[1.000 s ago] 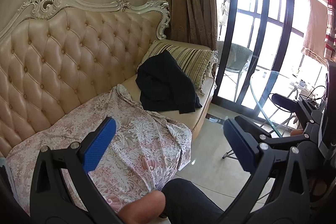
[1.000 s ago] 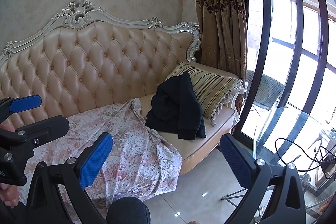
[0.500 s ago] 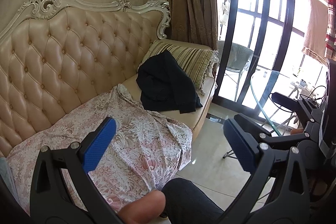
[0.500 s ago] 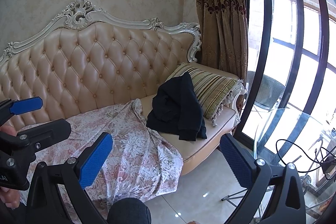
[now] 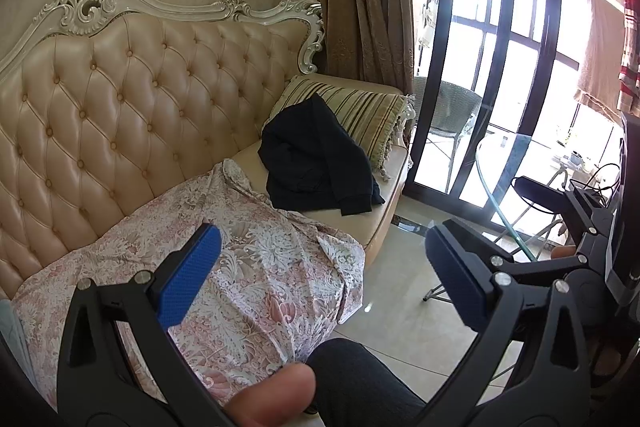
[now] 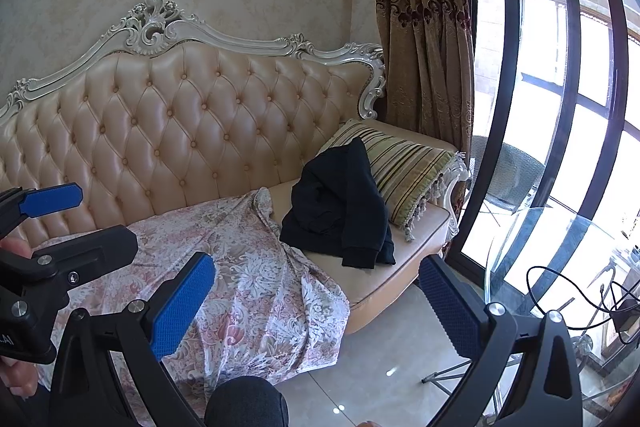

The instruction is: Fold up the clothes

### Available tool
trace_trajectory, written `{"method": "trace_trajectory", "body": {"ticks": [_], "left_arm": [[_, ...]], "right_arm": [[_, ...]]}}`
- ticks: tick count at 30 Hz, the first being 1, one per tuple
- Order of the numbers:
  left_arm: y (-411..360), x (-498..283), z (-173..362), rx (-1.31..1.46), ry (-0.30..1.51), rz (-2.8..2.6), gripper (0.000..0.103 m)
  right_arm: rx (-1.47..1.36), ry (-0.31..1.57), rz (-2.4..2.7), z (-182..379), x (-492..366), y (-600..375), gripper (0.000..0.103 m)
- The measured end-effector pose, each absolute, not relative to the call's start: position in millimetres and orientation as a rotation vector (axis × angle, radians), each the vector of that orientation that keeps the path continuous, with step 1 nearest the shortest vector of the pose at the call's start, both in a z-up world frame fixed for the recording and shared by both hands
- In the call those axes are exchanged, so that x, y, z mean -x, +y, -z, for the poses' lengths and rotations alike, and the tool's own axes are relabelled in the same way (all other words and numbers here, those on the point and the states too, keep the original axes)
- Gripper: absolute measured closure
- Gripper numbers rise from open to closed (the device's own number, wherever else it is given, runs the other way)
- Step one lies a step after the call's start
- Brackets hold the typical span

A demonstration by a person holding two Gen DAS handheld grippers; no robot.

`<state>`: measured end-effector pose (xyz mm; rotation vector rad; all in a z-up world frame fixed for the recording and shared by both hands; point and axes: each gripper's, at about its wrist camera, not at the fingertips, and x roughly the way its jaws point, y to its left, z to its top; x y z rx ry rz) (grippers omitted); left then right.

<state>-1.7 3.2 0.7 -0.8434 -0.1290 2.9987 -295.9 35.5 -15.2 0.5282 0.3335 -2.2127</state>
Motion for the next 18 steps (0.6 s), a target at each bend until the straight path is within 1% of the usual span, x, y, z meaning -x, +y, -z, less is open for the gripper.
{"method": "trace_trajectory", "body": {"ticks": [18], "left_arm": [[3.0, -0.5, -1.4, 0.841, -0.126, -3.003, 0.001]], "right_arm": [[-0.527, 0.340, 2.207, 16.3, 296.0, 34.7, 0.000]]}}
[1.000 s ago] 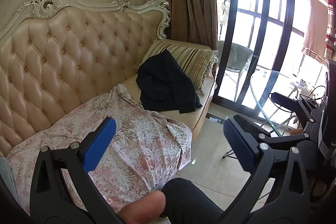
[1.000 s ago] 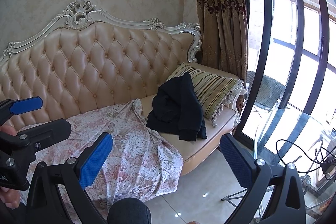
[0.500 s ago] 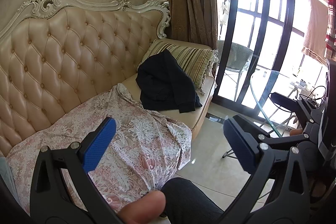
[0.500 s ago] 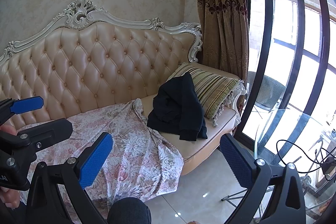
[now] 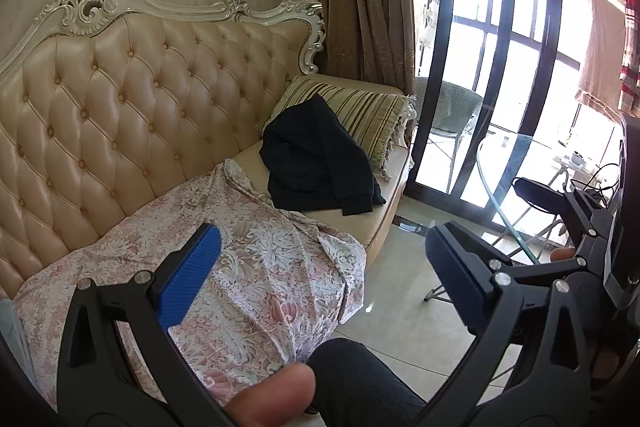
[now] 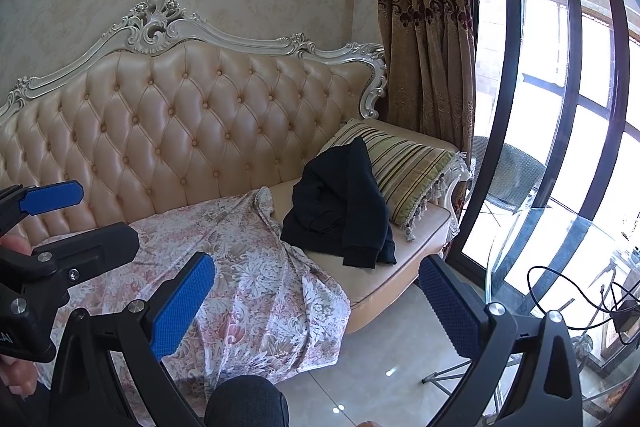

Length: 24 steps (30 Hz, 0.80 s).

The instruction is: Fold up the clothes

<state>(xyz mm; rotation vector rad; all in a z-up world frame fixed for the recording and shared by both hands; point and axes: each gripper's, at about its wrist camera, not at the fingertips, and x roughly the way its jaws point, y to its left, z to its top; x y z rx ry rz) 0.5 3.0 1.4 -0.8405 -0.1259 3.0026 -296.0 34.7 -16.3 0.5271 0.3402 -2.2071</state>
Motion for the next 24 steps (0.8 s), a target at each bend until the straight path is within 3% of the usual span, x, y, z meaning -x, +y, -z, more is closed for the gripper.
{"method": "trace_trajectory", "body": {"ticks": [16, 24], "left_arm": [[4, 2, 0, 0.844, -0.133, -2.995, 0.001], [-26, 33, 26, 0.831, -0.388, -2.825, 0.001]], "right_arm": [[-0.528, 0.343, 2.209, 17, 296, 34, 0.000], [-0.598, 0.310, 2.227, 41, 322, 24, 0.000]]}}
